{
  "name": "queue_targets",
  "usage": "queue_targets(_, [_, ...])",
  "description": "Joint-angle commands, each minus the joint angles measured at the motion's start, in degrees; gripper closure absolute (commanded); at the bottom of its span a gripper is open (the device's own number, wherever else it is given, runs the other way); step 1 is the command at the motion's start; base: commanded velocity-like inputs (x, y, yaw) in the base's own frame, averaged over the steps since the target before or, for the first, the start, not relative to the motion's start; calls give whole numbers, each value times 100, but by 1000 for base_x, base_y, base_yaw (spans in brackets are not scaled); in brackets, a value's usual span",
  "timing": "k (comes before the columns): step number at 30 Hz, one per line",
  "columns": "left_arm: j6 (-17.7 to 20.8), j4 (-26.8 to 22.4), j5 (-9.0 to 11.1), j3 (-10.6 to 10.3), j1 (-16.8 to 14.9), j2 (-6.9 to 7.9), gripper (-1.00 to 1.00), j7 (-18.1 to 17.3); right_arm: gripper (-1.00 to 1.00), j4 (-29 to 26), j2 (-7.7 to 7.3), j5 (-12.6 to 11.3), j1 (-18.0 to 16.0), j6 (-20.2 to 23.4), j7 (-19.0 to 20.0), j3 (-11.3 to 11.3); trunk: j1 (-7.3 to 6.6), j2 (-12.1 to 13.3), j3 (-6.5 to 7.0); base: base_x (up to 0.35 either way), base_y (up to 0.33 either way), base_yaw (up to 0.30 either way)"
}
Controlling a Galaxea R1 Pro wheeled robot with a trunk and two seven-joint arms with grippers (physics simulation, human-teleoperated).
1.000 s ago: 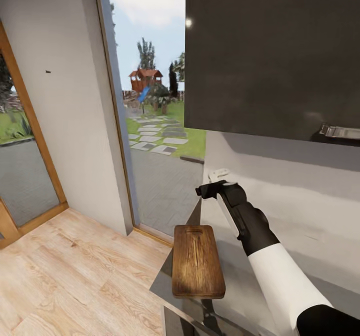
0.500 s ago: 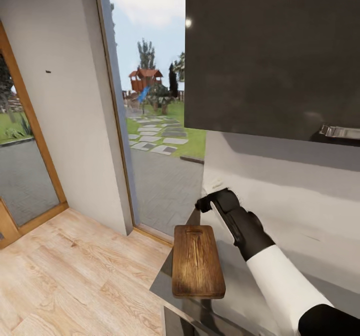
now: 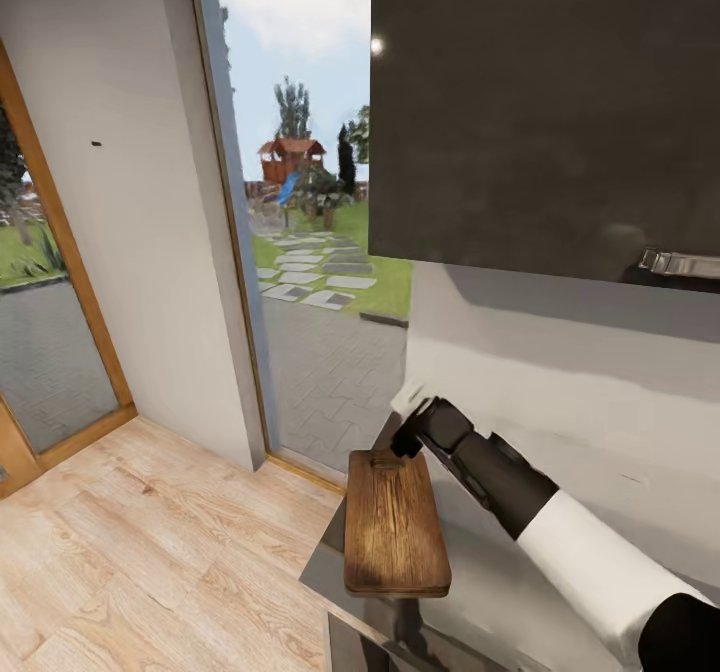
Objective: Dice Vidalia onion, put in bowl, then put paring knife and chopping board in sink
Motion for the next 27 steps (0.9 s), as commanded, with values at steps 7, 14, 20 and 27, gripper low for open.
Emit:
queue_targets(7, [-139,-18,4,37,5,-6,-100,-8,-100,-16,-68,1764,-178,-671,2184,48,3,-6,-5,0,0,0])
queue_targets(14, [-207,-18,2,30,5,-7,-100,-8,-100,-31,-141,3100,-924,-1255,5093,-538,3,-6,-5,0,0,0])
queue_targets(20, [-211,-18,2,29,5,-43,-100,-11,-100,-28,-223,3272,-1556,-1292,5890,-810,3,-6,-5,0,0,0])
queue_targets(27, [-217,-18,-4,28,5,-125,-100,-16,-100,-26,-305,3615,-1687,-1372,6661,-864,3,-6,-5,0,0,0])
